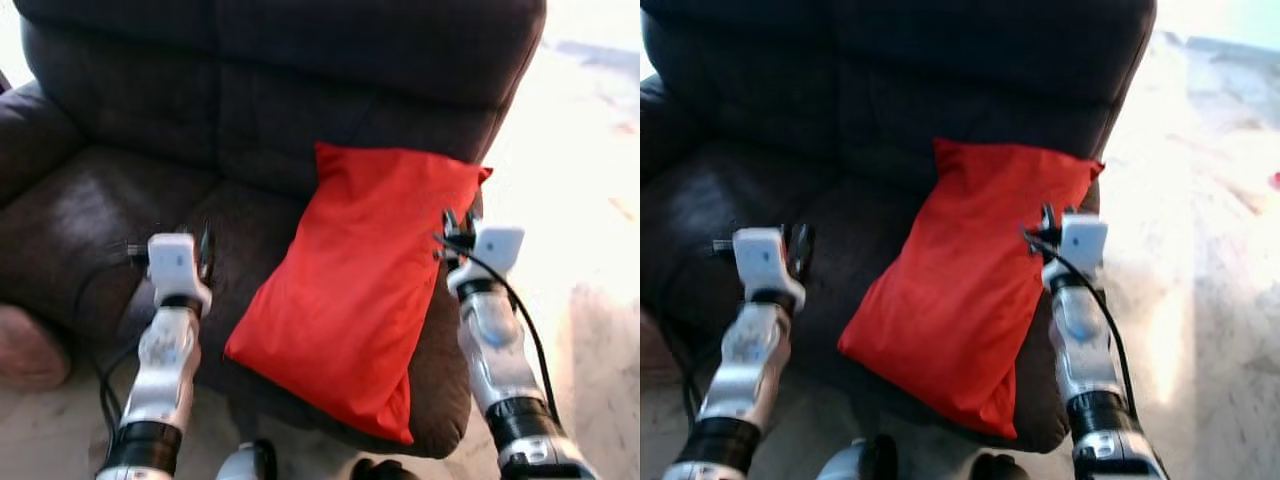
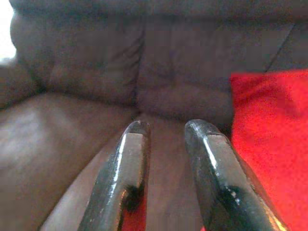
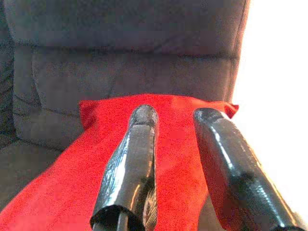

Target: Move the pillow to the sofa from floor

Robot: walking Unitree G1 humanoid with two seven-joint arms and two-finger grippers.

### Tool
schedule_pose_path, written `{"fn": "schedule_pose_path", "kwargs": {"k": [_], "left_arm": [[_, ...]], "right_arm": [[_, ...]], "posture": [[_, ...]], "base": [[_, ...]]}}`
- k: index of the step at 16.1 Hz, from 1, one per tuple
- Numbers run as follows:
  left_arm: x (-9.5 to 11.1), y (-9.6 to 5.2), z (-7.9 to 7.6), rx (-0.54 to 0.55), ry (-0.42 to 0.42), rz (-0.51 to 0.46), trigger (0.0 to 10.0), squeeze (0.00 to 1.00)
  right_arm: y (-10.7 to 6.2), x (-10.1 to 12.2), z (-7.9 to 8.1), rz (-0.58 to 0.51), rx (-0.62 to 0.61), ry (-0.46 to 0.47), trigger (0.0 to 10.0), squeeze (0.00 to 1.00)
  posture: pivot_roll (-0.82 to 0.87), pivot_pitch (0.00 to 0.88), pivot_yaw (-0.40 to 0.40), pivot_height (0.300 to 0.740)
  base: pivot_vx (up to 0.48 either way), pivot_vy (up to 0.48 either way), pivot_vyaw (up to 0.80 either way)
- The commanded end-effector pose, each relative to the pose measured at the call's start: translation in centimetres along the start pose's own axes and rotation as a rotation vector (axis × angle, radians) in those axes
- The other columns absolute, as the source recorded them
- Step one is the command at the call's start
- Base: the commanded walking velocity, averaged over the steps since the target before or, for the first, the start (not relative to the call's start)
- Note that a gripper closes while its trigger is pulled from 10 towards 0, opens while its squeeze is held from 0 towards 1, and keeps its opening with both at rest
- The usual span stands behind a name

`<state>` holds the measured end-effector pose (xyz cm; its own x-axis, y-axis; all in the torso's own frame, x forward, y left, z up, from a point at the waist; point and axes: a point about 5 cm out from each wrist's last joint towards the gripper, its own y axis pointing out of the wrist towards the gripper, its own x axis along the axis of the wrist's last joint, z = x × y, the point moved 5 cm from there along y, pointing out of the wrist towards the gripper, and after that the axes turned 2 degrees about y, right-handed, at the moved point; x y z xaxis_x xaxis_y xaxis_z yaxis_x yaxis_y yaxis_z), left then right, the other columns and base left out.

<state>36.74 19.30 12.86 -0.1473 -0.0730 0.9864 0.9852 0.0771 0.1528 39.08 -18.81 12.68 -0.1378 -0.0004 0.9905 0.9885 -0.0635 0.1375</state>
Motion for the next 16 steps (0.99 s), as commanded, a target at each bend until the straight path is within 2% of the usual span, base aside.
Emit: {"fn": "schedule_pose_path", "kwargs": {"k": [1, 2, 3, 4, 6, 7, 9, 10, 11, 16], "left_arm": [[-1.0, -0.4, 0.8, 0.027, -0.001, 0.034, 10.0, 0.00], [-2.6, -0.8, 1.3, 0.034, 0.001, 0.088, 10.0, 0.00], [-4.7, -1.6, 1.7, 0.032, 0.041, 0.158, 10.0, 0.00], [-6.0, -2.2, 2.1, 0.045, 0.042, 0.207, 10.0, 0.00], [-10.3, -4.7, 3.5, 0.117, -0.039, 0.371, 10.0, 0.00], [-10.9, -5.1, 3.5, 0.110, -0.030, 0.395, 10.0, 0.00], [-13.4, -7.3, 4.0, 0.131, -0.049, 0.501, 10.0, 0.00], [-15.3, -9.1, 4.1, 0.139, -0.055, 0.583, 10.0, 0.00], [-15.6, -9.5, 4.1, 0.141, -0.056, 0.599, 10.0, 0.00], [-19.4, -14.0, 3.3, 0.087, 0.014, 0.817, 10.0, 0.00]], "right_arm": [[-0.5, -1.4, -0.8, 0.054, -0.022, 0.014, 10.0, 0.00], [-1.1, -3.2, -1.4, 0.116, -0.044, 0.039, 10.0, 0.00], [-2.0, -5.4, -2.1, 0.200, -0.068, 0.023, 10.0, 0.00], [-2.6, -6.6, -2.4, 0.247, -0.074, 0.012, 10.0, 0.00], [-5.4, -11.0, -3.0, 0.442, -0.052, 0.005, 10.0, 0.00], [-6.0, -11.7, -3.3, 0.474, -0.060, 0.002, 10.0, 0.00], [-8.6, -14.3, -4.3, 0.595, -0.085, -0.033, 10.0, 0.00], [-10.8, -16.1, -4.8, 0.692, -0.089, -0.056, 10.0, 0.00], [-11.2, -16.4, -4.8, 0.708, -0.088, -0.054, 10.0, 0.00], [-15.7, -19.6, -3.8, 0.884, -0.042, -0.068, 10.0, 0.00]], "posture": [[0.09, 0.060, -0.004, 0.726], [0.09, 0.042, -0.002, 0.726], [0.10, 0.038, -0.004, 0.726], [0.10, 0.037, -0.006, 0.726], [0.10, 0.047, -0.006, 0.726], [0.11, 0.044, -0.002, 0.726], [0.11, 0.052, -0.005, 0.726], [0.12, 0.065, -0.011, 0.726], [0.12, 0.065, -0.011, 0.726], [0.11, 0.094, -0.009, 0.726]], "base": [[0.000, 0.000, 0.00], [0.000, 0.000, 0.00], [0.000, 0.000, 0.00], [0.000, 0.000, 0.00], [0.000, 0.000, 0.00], [0.000, 0.000, 0.00], [0.000, 0.000, 0.00], [0.000, 0.000, 0.00], [0.000, 0.000, 0.00], [0.000, 0.000, 0.00]]}}
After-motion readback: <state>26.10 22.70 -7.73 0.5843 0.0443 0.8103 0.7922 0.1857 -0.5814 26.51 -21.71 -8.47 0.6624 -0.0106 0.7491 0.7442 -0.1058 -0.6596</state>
